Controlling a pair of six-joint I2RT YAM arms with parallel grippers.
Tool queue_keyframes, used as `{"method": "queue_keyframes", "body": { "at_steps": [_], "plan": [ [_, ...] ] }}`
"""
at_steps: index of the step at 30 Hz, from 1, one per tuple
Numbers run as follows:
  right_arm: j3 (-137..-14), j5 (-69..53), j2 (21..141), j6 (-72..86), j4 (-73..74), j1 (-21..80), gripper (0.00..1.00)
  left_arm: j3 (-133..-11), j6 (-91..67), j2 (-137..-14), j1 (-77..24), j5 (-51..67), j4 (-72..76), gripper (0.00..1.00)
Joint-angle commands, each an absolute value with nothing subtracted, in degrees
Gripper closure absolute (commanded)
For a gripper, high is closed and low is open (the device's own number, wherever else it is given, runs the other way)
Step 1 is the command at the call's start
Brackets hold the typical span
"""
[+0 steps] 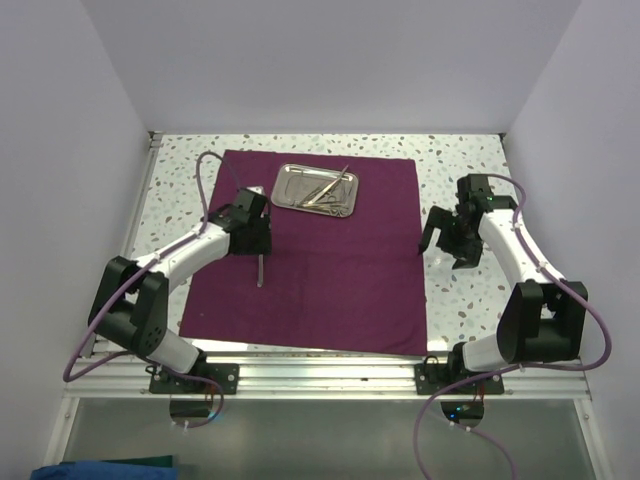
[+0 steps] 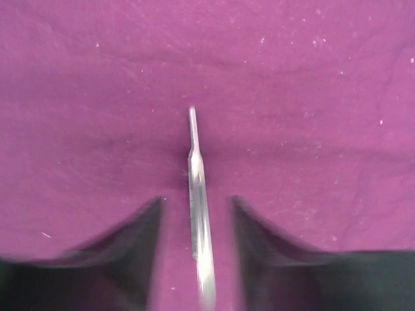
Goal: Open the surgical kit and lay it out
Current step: Place the medical item in the surgical kit, then pick up the medical item from the container.
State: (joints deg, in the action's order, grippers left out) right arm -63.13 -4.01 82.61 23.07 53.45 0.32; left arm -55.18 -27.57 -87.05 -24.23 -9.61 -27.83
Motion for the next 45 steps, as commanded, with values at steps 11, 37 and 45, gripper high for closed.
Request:
{"method": "queue_keyframes", "body": {
  "at_steps": [11,37,45],
  "plan": [
    [-63.63,-2.29,79.28,22.41,55.28,0.44,0.02,-81.53,-22.07,-103.69,-23.56,-12.57,-27.77,0.32],
    [-66.27,0.88,81.56,22.76,60.82,0.44,0.02,-129.72,-16.7,-150.2,-21.53,-8.97,-24.69,0.45],
    [-66.71,0.53,82.35,23.82,60.29,0.44,0.02,-129.55,-13.98,-151.61,-20.74,-10.72,-28.03,0.66]
  ]
}}
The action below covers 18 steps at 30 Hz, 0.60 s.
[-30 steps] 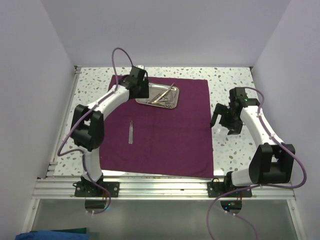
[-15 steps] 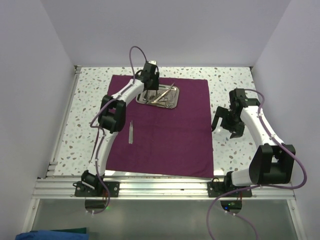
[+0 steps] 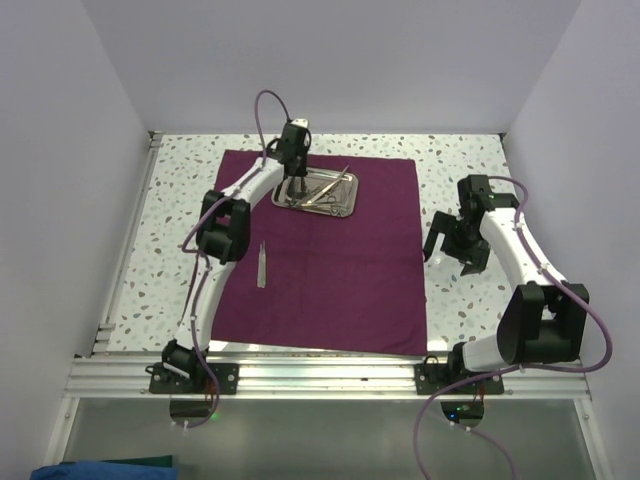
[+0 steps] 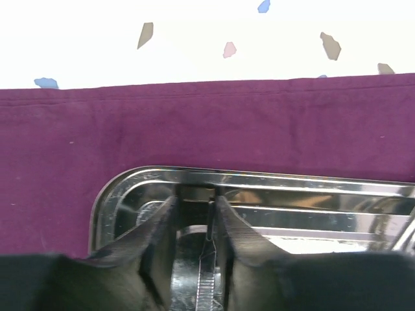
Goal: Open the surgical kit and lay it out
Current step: Pick up the medical item from the container.
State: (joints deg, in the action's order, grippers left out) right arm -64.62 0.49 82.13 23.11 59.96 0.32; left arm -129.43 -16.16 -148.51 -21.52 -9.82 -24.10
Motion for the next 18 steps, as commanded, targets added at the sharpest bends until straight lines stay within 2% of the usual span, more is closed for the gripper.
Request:
{"method": "queue_keyframes", "body": {
  "at_steps": [1,9,12,18],
  "plan": [
    [-66.71,0.53,82.44,23.91,60.03,0.44,0.02,-129.2,-13.19,-151.44,-20.74,-10.64,-28.56,0.7],
    [-66.27,0.26,82.7,24.08,59.24,0.35,0.02,-123.14,-10.11,-149.5,-21.36,-8.88,-30.76,0.76],
    [-66.27,0.18,82.88,23.99,58.98,0.35,0.02,-120.59,-9.5,-148.62,-21.62,-7.47,-30.94,0.81],
    [-65.74,0.18,82.71,23.82,58.54,0.44,0.02,-119.88,-7.74,-148.8,-23.03,-7.29,-32.87,0.84]
  ]
}}
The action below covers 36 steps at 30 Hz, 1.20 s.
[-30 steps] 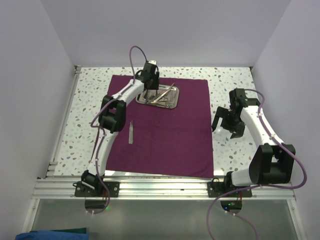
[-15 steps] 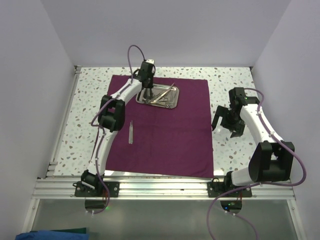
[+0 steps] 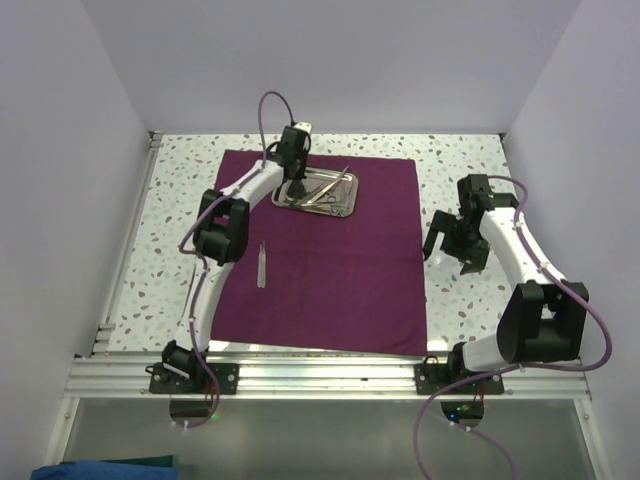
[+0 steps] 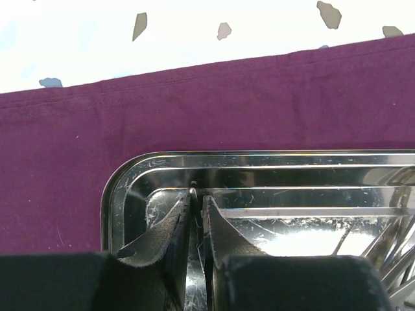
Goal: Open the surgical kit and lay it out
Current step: Pick up the medical item from the container.
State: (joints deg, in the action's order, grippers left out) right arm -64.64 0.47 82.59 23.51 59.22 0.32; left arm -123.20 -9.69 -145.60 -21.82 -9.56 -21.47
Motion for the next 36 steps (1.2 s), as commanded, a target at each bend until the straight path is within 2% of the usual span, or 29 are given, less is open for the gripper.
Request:
{"method": "queue_keyframes", "body": {
  "at_steps": [1,10,14,21,36],
  "plan": [
    [-65.66,0.18,82.62,23.82,58.54,0.44,0.02,-119.88,-7.73,-148.8,-23.29,-7.29,-32.96,0.83],
    [-64.16,0.18,81.83,23.38,58.01,0.44,0.02,-125.85,-9.23,-153.27,-23.55,-10.19,-39.72,0.84],
    [-64.25,0.18,81.83,22.94,58.01,0.44,0.02,-127.44,-9.75,-155.21,-23.55,-11.78,-42.71,1.0],
    [-64.51,-1.23,81.74,22.59,57.66,0.44,0.02,-127.27,-10.02,-154.34,-23.47,-11.51,-43.6,1.0],
    [-62.58,-2.02,79.02,22.32,57.3,0.44,0.02,-131.92,-8.79,-141.69,-22.68,-13.88,-39.29,1.0]
  ]
}}
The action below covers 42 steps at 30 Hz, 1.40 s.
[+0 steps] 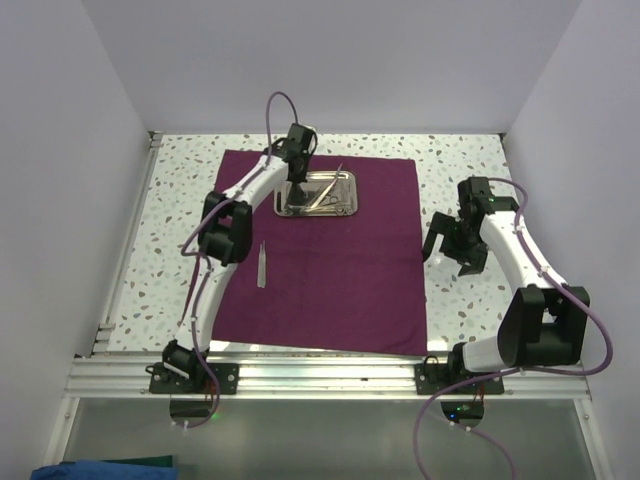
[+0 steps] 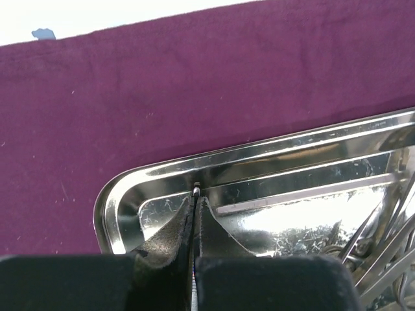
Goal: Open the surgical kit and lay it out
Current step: Pick up the medical item from the container, then place the medical item in the surgical kit.
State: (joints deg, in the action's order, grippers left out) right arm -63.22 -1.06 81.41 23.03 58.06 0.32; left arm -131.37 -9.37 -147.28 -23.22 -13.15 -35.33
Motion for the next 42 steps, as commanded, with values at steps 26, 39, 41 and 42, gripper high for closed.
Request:
{"method": "queue_keyframes", "body": {
  "at_steps": [26,39,41,42],
  "plan": [
    [-61.26,-3.69,78.84,22.76,55.11,0.35,0.02,-76.95,-22.49,-101.19,-23.2,-9.84,-31.12,1.0],
    [-60.82,-3.34,78.84,22.5,54.84,0.35,0.02,-63.28,-29.01,-96.41,-24.7,-9.23,-26.72,0.73],
    [-60.65,-3.25,78.49,22.59,55.02,0.44,0.02,-66.07,-28.22,-97.11,-24.7,-9.75,-27.07,0.59],
    [-60.47,-3.16,78.4,22.59,54.93,0.44,0.02,-67.49,-27.78,-97.47,-24.78,-10.36,-27.16,0.49]
  ]
}}
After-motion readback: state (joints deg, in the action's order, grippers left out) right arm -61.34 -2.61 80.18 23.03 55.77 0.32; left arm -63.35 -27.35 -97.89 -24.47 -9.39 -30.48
